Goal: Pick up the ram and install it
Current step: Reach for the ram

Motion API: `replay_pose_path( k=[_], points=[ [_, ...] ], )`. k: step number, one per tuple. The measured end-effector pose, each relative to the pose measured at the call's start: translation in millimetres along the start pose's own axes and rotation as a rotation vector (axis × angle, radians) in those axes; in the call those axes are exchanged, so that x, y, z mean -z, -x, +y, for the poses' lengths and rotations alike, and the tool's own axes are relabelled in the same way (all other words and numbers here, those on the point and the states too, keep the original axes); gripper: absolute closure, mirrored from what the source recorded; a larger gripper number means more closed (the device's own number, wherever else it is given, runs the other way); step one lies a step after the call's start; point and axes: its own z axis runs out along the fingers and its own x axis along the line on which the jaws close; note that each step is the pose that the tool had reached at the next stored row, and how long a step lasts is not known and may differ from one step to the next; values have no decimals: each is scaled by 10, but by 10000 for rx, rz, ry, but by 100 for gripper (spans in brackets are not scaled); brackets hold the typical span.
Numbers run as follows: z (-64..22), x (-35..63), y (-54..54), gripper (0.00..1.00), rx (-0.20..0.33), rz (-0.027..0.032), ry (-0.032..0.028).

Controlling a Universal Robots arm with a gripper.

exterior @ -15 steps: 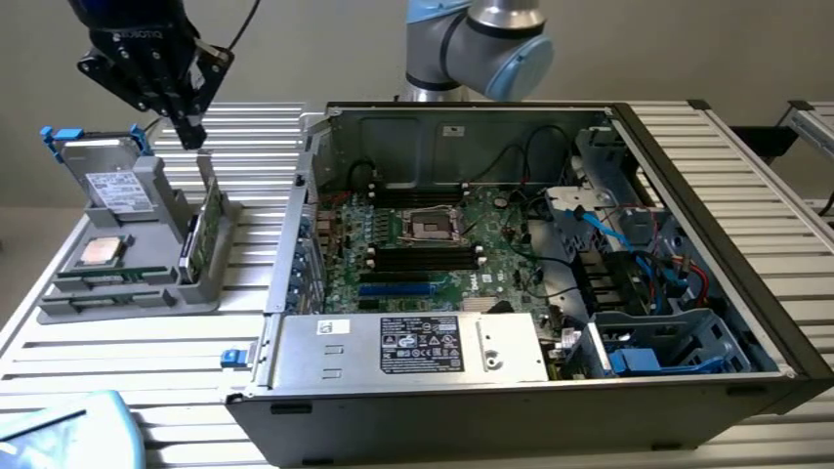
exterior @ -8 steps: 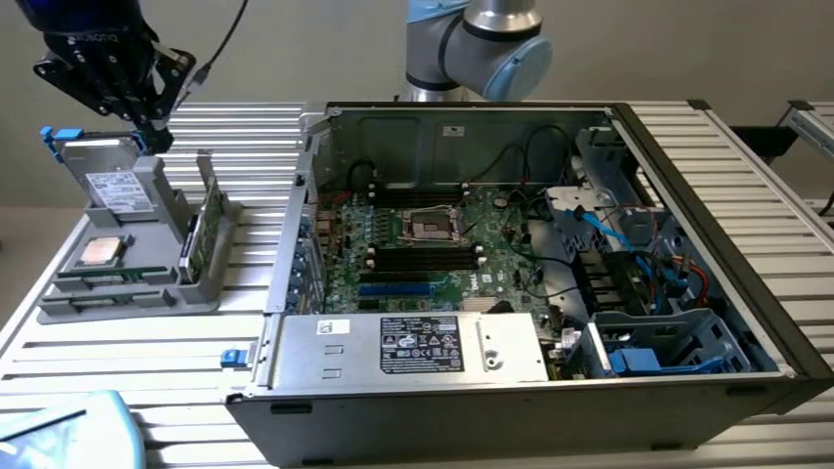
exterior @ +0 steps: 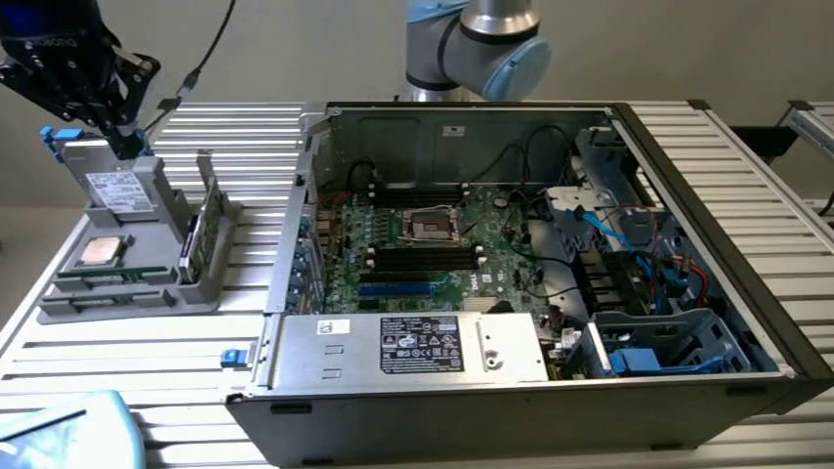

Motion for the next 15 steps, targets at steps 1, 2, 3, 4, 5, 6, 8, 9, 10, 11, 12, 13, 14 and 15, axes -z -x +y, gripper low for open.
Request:
replay_pose_path(
  k=[1, 2, 3, 4, 5, 6, 8, 9, 10, 11, 12, 13, 14, 15],
  points=[
    [-10, 0, -15, 90, 1, -1, -6],
    [-20, 0, -26, 90, 2, -1, -10],
    [-29, 0, -32, 90, 1, 3, -16],
    [-39, -1, -39, 90, 1, 7, -19],
    [-50, -2, -46, 90, 0, 11, -22],
    [-57, -3, -52, 90, -1, 15, -25],
    [-67, -7, -61, 90, -1, 19, -49],
    [-70, -9, -67, 90, 0, 18, -70],
    [-73, -11, -75, 90, 1, 19, -95],
    [-77, -14, -83, 90, 2, 16, -123],
    [-80, -16, -88, 90, 3, 18, -149],
    [-83, -19, -92, 90, 4, 25, -176],
    [-85, -23, -97, 90, 3, 31, -201],
    [-86, -28, -101, 90, 2, 44, -236]
  ],
)
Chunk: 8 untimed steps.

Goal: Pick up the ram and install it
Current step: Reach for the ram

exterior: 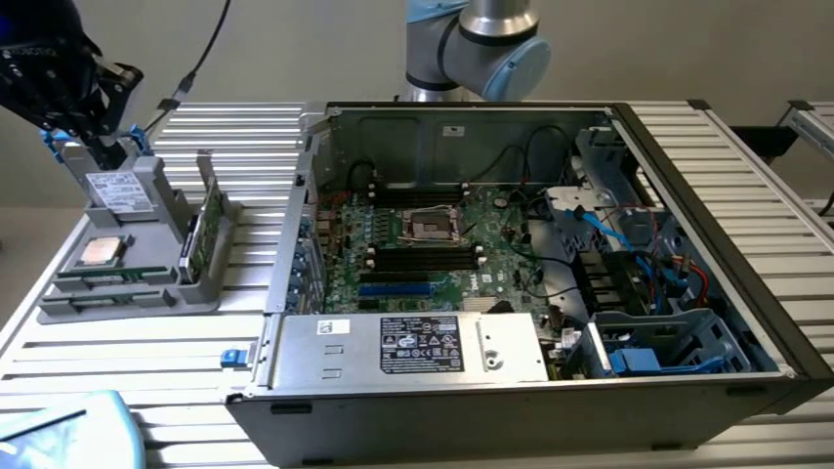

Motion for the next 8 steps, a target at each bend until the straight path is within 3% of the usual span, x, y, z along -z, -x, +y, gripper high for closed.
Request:
replay_pose_path(
  k=[3, 8],
  points=[
    [-4, -19, -19, 90, 1, 74, -102],
    [-11, -49, -58, 90, 3, 308, -227]
  ],
)
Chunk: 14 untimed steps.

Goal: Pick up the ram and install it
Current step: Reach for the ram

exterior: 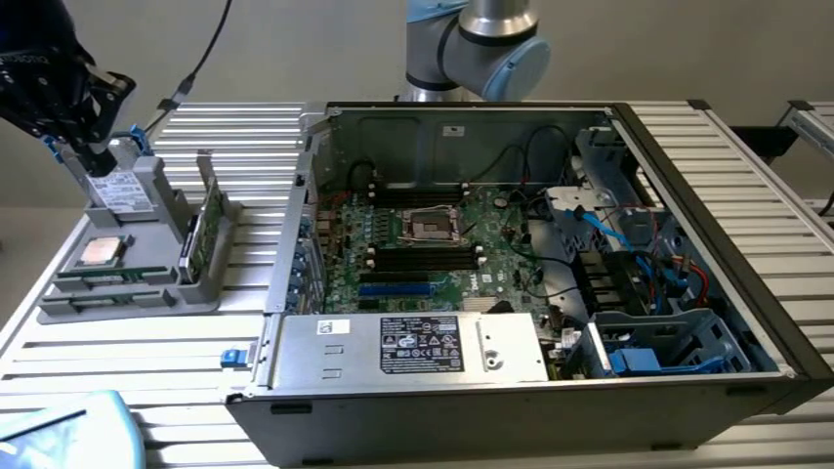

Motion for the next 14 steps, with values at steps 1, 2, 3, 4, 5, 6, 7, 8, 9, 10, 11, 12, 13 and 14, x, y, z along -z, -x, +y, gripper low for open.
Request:
replay_pose_path(
  k=[1, 2, 3, 4, 5, 6, 7, 8, 9, 10, 11, 12, 13, 14],
  points=[
    [-2, -6, -8, 90, 1, 50, -25],
    [-4, -12, -15, 90, 1, 101, -53],
    [-5, -17, -23, 90, 1, 149, -79],
    [-8, -23, -29, 90, 3, 195, -105],
    [-11, -29, -35, 90, 5, 237, -133],
    [-14, -37, -40, 90, 7, 268, -158],
    [-17, -46, -46, 90, 10, 291, -177],
    [-19, -55, -51, 90, 14, 306, -193],
    [-22, -66, -56, 90, 16, 319, -209],
    [-25, -78, -61, 90, 20, 328, -222],
    [-27, -90, -67, 90, 24, 338, -236],
    [-30, -102, -72, 90, 27, 348, -249],
    [-33, -113, -78, 90, 30, 357, -262],
    [-36, -124, -84, 90, 33, 366, -275]
  ],
)
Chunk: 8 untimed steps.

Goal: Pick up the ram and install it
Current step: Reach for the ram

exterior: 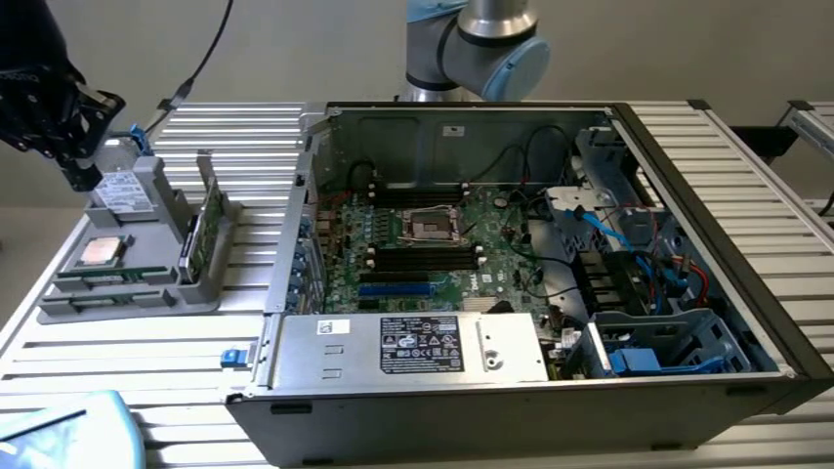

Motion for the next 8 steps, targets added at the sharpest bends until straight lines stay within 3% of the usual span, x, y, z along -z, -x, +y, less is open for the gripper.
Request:
replay_pose_path(
  k=[8],
  points=[
    [-17, -101, -43, 90, 22, 60, -98]
  ],
)
